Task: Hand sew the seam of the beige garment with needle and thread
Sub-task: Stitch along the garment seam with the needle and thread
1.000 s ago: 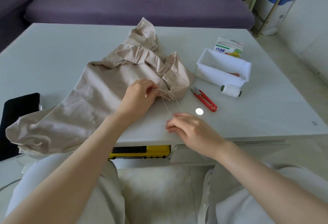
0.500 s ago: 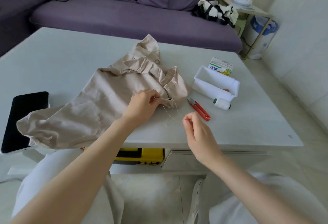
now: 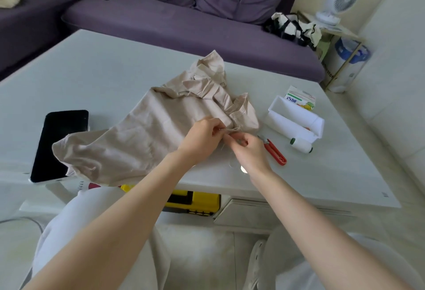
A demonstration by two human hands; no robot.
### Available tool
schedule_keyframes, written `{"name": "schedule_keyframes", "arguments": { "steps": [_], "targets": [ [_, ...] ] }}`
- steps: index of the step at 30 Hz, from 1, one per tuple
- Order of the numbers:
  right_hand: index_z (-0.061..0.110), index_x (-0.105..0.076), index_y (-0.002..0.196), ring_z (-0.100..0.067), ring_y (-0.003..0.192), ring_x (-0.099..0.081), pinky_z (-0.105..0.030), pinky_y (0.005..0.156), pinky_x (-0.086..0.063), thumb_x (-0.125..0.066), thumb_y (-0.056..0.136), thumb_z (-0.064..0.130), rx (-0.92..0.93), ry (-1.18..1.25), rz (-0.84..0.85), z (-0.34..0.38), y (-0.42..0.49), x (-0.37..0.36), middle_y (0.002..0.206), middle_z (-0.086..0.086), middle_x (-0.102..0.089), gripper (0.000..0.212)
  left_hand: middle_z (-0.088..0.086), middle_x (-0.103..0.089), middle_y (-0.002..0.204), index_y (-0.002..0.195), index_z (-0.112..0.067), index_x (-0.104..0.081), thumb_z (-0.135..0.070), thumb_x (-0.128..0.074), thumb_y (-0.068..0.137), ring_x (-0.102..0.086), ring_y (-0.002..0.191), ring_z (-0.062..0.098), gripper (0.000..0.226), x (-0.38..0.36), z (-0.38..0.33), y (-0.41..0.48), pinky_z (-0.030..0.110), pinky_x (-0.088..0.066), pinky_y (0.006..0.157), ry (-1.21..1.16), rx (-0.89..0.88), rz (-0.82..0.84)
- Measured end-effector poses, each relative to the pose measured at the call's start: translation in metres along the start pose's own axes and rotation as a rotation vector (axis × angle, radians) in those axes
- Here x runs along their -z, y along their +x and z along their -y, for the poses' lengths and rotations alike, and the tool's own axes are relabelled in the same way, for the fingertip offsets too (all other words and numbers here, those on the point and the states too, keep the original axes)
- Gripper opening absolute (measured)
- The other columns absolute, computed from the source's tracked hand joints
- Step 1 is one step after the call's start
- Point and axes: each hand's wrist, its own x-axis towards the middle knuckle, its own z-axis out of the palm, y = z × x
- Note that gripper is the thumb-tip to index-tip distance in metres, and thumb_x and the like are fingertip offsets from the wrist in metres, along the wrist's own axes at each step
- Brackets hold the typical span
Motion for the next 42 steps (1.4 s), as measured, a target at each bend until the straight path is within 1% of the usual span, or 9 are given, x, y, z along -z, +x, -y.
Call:
{"name": "schedule_keyframes", "arguments": {
  "steps": [5,9,12,17,21,25,31,37,42],
  "targets": [
    [0.007,-0.068,0.089,-0.013,0.071,-0.055,-0.020,0.057,-0.038,-0.060,0.092,0.028,0.039,-0.058,-0.026,0.001,0.002,-0.003,0.081,-0.010,-0.068,0.023,0.001,-0.055,0.087,0.090,-0.007,-0.069,-0.022,-0.060,0.091,-0.049,0.078,0.015,0.017,0.004,-0.001,0.000,0.020,-0.035,0.067,-0.067,0.028,0.002],
    [0.017,-0.065,0.090,-0.001,0.066,-0.050,-0.007,0.049,-0.036,-0.058,0.093,0.028,0.059,-0.150,0.022,-0.003,-0.011,0.003,0.073,0.007,-0.059,0.014,0.001,-0.056,0.088,0.090,-0.008,-0.068,-0.020,-0.059,0.091,-0.051,0.079,0.017,0.015,0.005,-0.001,0.004,0.024,-0.040,0.072,-0.011,0.023,-0.033],
    [0.017,-0.064,0.083,-0.008,0.053,-0.035,-0.015,0.046,-0.029,-0.061,0.091,0.024,0.138,-0.251,0.059,-0.014,-0.029,0.011,0.058,0.006,-0.039,0.011,0.002,-0.058,0.089,0.092,-0.006,-0.067,-0.019,-0.057,0.092,-0.050,0.077,0.016,0.016,0.007,-0.003,0.007,0.025,-0.040,0.072,0.023,0.011,-0.059],
    [0.020,-0.061,0.076,-0.009,0.044,-0.034,-0.022,0.047,-0.028,-0.062,0.090,0.024,0.165,-0.422,0.153,-0.041,-0.049,0.022,0.050,0.008,-0.036,0.014,0.002,-0.057,0.089,0.091,-0.006,-0.066,-0.018,-0.057,0.092,-0.049,0.076,0.017,0.015,0.004,-0.004,0.006,0.025,-0.039,0.069,0.032,0.001,-0.056],
    [0.020,-0.057,0.089,-0.003,0.058,-0.038,-0.013,0.052,-0.034,-0.066,0.086,0.032,0.165,-0.364,0.118,-0.038,-0.052,0.025,0.065,0.011,-0.038,0.016,0.002,-0.055,0.089,0.094,-0.005,-0.066,-0.017,-0.057,0.092,-0.048,0.076,0.016,0.015,0.000,-0.004,0.004,0.021,-0.034,0.067,0.041,0.002,-0.031],
    [0.019,-0.052,0.089,-0.005,0.052,-0.031,-0.016,0.049,-0.030,-0.061,0.090,0.026,0.168,-0.171,0.013,-0.019,-0.038,0.023,0.063,0.007,-0.032,0.012,0.002,-0.056,0.087,0.092,-0.006,-0.067,-0.017,-0.058,0.091,-0.048,0.075,0.016,0.014,-0.003,-0.004,0.004,0.024,-0.038,0.070,0.041,0.004,-0.029],
    [0.016,-0.065,0.095,-0.005,0.063,-0.047,-0.023,0.064,-0.039,-0.062,0.090,0.035,0.004,0.033,-0.017,0.007,-0.005,0.007,0.067,0.011,-0.052,0.021,0.003,-0.057,0.089,0.093,-0.005,-0.066,-0.016,-0.057,0.092,-0.048,0.077,0.016,0.014,-0.004,-0.004,0.005,0.021,-0.034,0.067,0.044,-0.001,-0.016],
    [0.016,-0.066,0.080,-0.006,0.061,-0.046,-0.027,0.068,-0.041,-0.059,0.093,0.028,-0.004,0.021,0.066,0.010,-0.005,-0.002,0.066,0.007,-0.054,0.018,0.003,-0.061,0.092,0.092,-0.005,-0.066,-0.014,-0.056,0.091,-0.051,0.078,0.016,0.013,-0.002,-0.003,0.007,0.023,-0.038,0.069,0.041,0.026,-0.033],
    [0.020,-0.062,0.078,-0.002,0.051,-0.039,-0.010,0.052,-0.033,-0.060,0.092,0.027,0.088,-0.199,0.160,-0.013,-0.032,0.005,0.056,0.010,-0.043,0.015,0.001,-0.057,0.088,0.092,-0.005,-0.065,-0.016,-0.057,0.091,-0.049,0.075,0.016,0.013,0.002,-0.004,0.010,0.018,-0.032,0.064,0.045,0.040,-0.066]
  ]
}}
